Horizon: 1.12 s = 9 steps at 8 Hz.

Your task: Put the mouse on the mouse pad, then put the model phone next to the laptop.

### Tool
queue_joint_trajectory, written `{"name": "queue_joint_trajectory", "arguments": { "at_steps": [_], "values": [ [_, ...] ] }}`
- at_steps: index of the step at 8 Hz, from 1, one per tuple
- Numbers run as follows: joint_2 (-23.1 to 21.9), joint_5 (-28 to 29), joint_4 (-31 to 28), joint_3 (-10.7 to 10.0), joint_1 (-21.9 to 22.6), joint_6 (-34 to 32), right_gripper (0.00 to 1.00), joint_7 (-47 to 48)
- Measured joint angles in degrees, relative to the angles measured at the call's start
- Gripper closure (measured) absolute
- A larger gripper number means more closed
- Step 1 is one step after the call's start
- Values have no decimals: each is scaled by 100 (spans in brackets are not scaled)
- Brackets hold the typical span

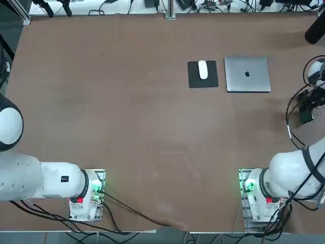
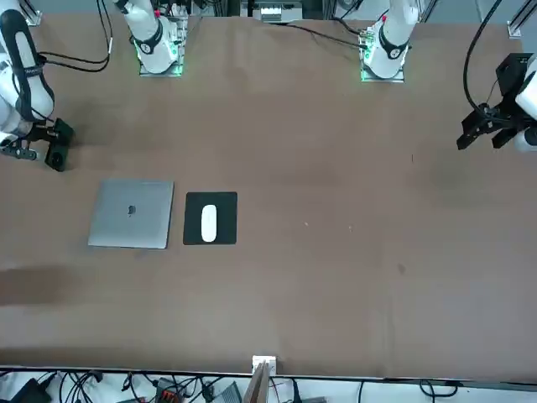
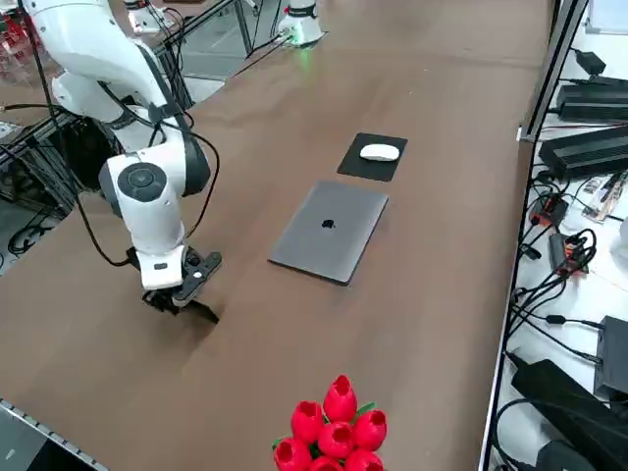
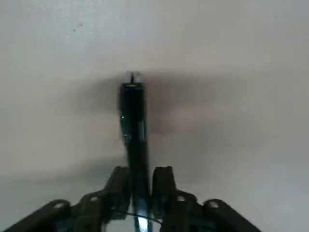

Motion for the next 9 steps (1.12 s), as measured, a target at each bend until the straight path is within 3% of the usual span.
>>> {"name": "queue_joint_trajectory", "arguments": {
  "at_steps": [1,3,5,7,9],
  "values": [
    [-49,2,32,93,7,-59,84,0],
    [-170,3,177,349,26,-162,84,-7],
    [-286,22,717,858,31,-799,84,-25],
    [-229,619,1508,1418,51,-1665,84,-48],
    [108,1426,2212,1553,45,-2365,84,-492]
  ]
}}
